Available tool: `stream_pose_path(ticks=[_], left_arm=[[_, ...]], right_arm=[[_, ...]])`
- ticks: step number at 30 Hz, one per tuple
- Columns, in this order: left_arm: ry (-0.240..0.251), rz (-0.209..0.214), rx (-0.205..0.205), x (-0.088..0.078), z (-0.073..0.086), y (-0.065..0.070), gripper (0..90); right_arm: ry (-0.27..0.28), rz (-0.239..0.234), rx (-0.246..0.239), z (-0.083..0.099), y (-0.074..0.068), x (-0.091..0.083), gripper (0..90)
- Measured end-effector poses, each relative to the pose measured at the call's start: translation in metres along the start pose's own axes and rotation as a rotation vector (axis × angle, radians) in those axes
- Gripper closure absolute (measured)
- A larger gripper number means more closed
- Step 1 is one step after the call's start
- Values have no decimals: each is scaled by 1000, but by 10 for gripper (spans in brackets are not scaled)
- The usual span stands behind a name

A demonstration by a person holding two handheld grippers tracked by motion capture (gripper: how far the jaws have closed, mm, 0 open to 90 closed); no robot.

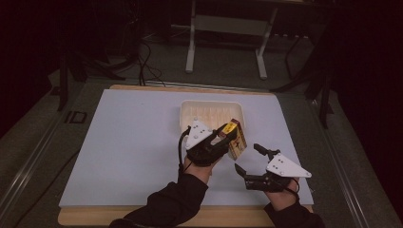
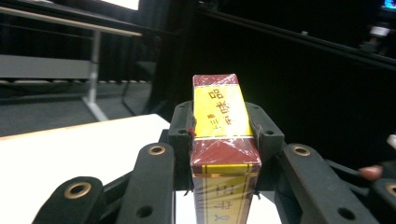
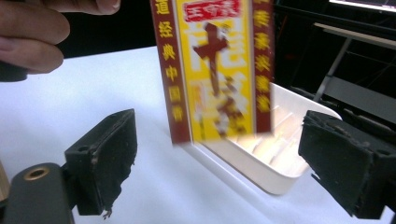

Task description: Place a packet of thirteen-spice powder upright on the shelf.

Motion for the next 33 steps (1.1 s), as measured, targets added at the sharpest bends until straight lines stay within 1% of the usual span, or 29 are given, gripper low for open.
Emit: stream_pose_path(ticks=[1, 2, 3, 5, 6, 8, 10, 13, 15, 17, 18, 19, 20, 24, 27, 29, 33], left_arm=[[0, 0, 0, 0, 0, 0, 693], [2, -33, 2, 0, -3, -7, 693], [7, -57, 8, 0, -4, -11, 693], [13, -87, 20, 0, -6, -16, 693], [18, -113, 32, 0, -8, -20, 693], [31, -147, 31, 0, -11, -27, 692], [57, -180, 32, -1, -14, -34, 692], [63, -233, 37, 0, -18, -44, 692], [55, -274, 44, 2, -20, -50, 692], [62, -291, 42, 5, -20, -55, 692], [62, -312, 52, 7, -20, -57, 692], [65, -323, 48, 8, -20, -59, 692], [63, -330, 42, 10, -19, -61, 692], [50, -393, 55, 17, -14, -71, 692], [49, -437, 47, 21, -11, -80, 691], [51, -462, 40, 23, -9, -86, 691], [58, -509, 9, 29, -6, -96, 692]], right_arm=[[0, 0, 0, 0, 0, 0, 114], [1, 3, 4, 0, 2, -2, 114], [7, 16, 13, 0, 6, -8, 111], [19, 28, 21, 0, 9, -13, 111], [18, 37, 23, 0, 11, -15, 112], [21, 60, 29, 2, 15, -19, 112], [14, 79, 37, 6, 19, -20, 112], [-3, 95, 49, 13, 25, -17, 112], [-13, 109, 48, 16, 27, -15, 112], [-16, 107, 37, 16, 27, -14, 112], [-16, 111, 31, 16, 26, -14, 112], [-12, 113, 24, 16, 26, -14, 112], [-11, 114, 16, 15, 25, -14, 112], [-12, 130, 0, 16, 25, -13, 112], [-19, 126, 4, 18, 26, -12, 112], [-23, 125, -1, 19, 26, -10, 112], [-26, 126, -7, 19, 25, -10, 112]])
Point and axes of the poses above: each handheld gripper's, and its own axes: x roughly forward along the jaws, z roughly out of its underside, y roughly to its right, the point moved 8 cm from there along x, roughly forward along the jaws, and after that the axes turned 12 degrees about -y, right-handed, at the moved point
